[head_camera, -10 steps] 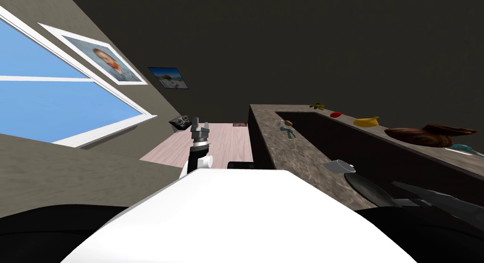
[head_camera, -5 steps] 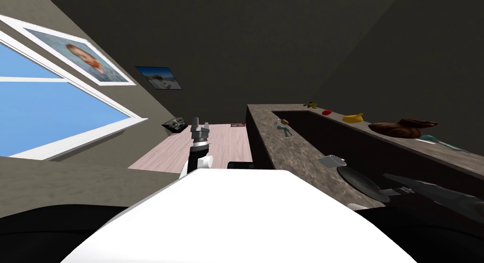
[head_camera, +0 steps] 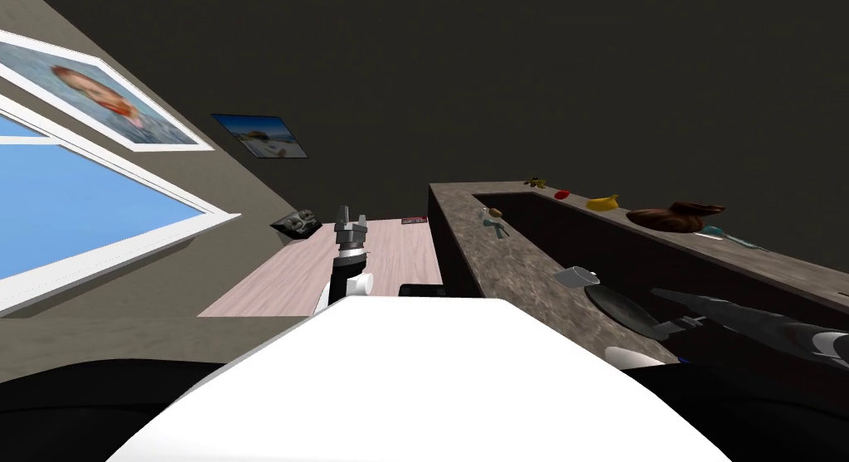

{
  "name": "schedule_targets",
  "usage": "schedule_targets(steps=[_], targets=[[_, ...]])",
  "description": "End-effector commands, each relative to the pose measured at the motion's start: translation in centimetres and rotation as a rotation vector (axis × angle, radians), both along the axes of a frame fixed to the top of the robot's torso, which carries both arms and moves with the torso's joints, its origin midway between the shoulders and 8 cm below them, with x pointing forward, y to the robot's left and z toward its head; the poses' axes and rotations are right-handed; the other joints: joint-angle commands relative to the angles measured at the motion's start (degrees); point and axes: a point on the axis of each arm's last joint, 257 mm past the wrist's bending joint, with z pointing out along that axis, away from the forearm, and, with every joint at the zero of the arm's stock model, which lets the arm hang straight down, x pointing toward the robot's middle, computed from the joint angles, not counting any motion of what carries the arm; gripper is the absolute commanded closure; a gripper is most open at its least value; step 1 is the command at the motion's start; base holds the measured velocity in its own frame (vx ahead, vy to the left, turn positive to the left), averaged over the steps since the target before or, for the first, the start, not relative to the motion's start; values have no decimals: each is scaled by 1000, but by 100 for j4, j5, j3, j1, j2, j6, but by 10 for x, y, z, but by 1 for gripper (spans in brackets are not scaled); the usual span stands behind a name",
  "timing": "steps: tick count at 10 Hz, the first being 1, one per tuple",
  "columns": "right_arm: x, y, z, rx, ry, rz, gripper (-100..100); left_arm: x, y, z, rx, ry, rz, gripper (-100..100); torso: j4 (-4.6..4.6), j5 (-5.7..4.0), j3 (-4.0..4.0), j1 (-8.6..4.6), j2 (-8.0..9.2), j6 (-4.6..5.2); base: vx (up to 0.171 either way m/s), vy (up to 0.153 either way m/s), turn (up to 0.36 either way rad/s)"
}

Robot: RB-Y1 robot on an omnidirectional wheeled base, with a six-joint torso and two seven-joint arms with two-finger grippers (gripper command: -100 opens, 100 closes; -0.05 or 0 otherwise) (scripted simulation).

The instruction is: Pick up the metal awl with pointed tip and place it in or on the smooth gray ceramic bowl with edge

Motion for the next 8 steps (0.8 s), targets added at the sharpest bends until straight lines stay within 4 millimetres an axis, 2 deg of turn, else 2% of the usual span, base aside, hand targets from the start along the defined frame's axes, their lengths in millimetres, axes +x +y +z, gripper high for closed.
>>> schedule_targets(steps=[1,2,8], targets=[[8,1,3,0,-2,13,-100,0,0,0,0,0,0,0,0,0,0,0,0,0,22,22,-72],[26,4,11,3,-20,34,-100,0,0,0,0,0,0,0,0,-2,2,-6,4,-2,41,41,-135],[24,4,9,-1,-4,40,-100,0,0,0,0,0,0,0,3,-6,8,-19,14,-2,4,4,-13]])
